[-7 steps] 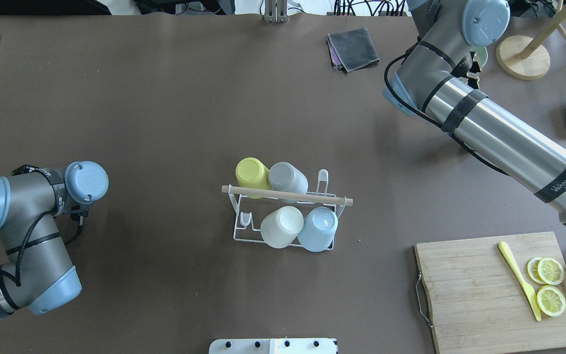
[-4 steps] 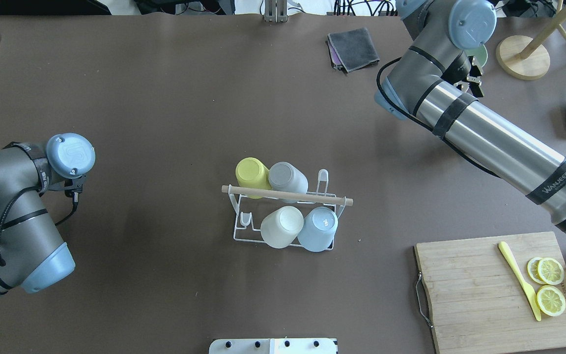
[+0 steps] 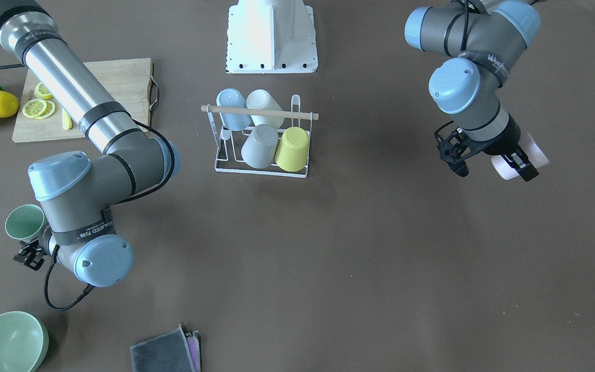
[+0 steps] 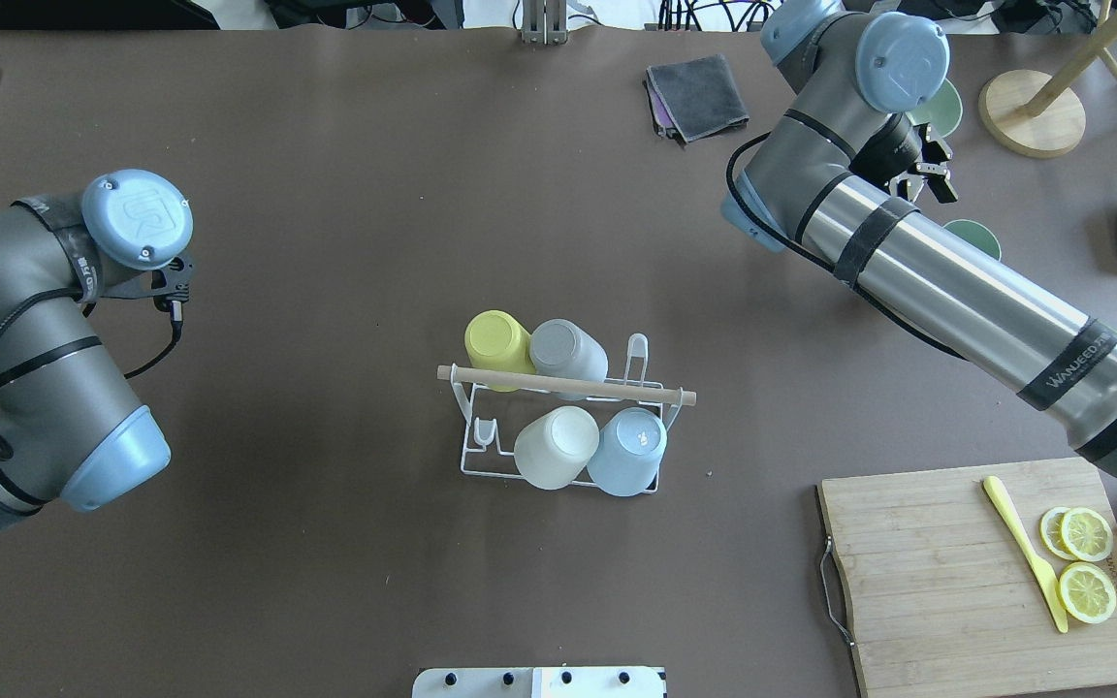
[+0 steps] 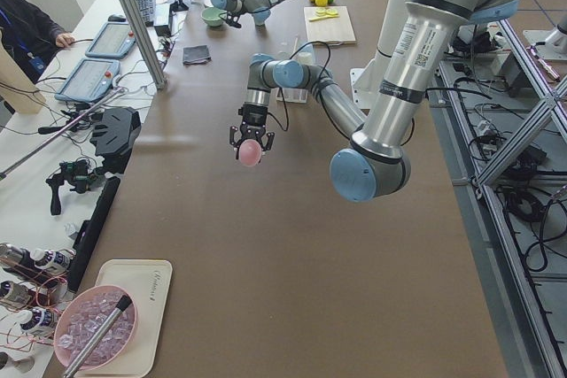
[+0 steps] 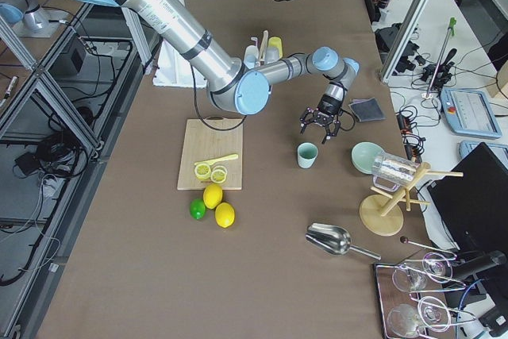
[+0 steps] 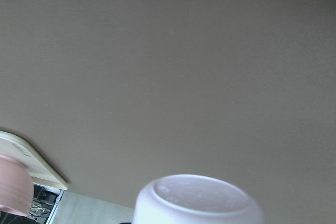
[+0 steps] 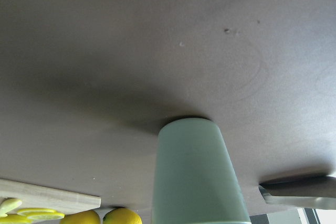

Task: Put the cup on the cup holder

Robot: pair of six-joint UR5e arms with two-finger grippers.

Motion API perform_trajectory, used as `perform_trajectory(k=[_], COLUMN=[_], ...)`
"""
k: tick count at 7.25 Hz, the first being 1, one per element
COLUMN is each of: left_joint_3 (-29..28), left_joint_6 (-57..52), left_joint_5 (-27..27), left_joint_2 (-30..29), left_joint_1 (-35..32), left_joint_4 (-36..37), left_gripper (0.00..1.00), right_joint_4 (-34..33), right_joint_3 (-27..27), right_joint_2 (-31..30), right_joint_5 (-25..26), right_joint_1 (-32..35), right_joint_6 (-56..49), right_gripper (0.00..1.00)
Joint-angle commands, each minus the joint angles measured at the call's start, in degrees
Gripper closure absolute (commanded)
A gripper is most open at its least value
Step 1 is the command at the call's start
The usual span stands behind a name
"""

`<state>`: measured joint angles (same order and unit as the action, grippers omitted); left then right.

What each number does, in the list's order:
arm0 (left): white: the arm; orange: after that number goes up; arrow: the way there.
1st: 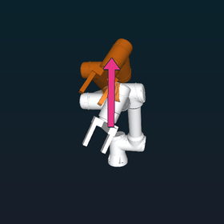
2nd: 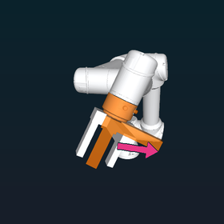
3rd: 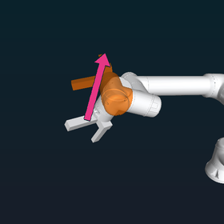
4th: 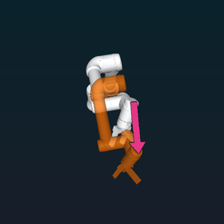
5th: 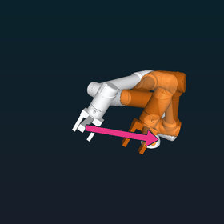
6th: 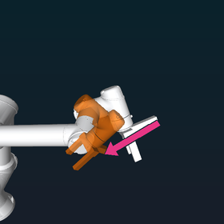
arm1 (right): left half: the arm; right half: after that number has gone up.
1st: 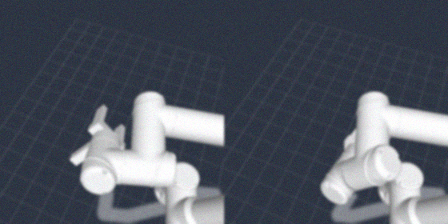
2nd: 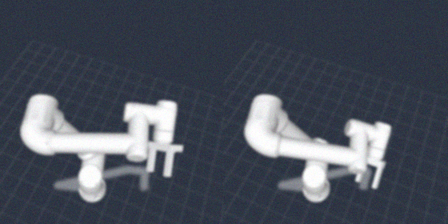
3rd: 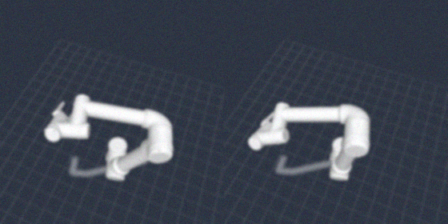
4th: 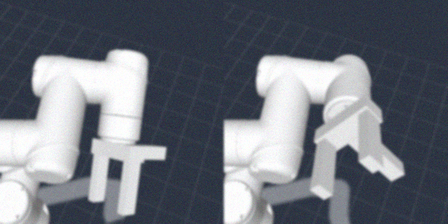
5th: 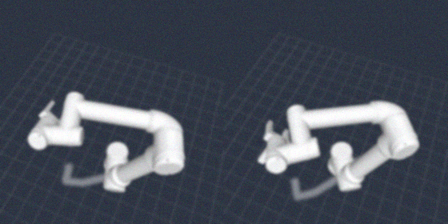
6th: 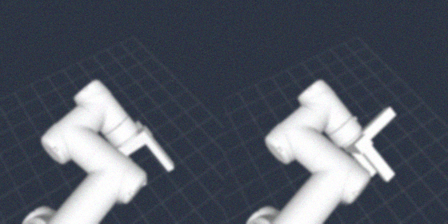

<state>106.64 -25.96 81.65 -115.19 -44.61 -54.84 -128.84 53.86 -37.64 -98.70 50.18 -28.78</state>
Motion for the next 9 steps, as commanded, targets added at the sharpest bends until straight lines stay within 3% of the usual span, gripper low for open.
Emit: perform_trajectory(k=[1, 6, 9], left_joint_3=[4.78, 12.53, 12.19], left_joint_6=[0.20, 12.13, 15.03], left_joint_5=[-2.18, -0.36, 3.49], left_joint_2=[-1.01, -0.57, 2.42], left_joint_1=[-1.62, -2.33, -2.33], left_joint_4=[-0.26, -7.28, -23.34], left_gripper=[0.46, 0.52, 0.52], right_joint_4=[0.17, 0.96, 1.84], right_joint_3=[-0.33, -3.05, -4.64], right_joint_2=[0.20, -0.51, -0.59], right_joint_5=[2.54, 3.96, 4.39], right_joint_1=[-0.87, -2.98, -3.51], right_joint_6=[-2.23, -2.60, -2.51], right_gripper=[0.01, 0.01, 0.01])
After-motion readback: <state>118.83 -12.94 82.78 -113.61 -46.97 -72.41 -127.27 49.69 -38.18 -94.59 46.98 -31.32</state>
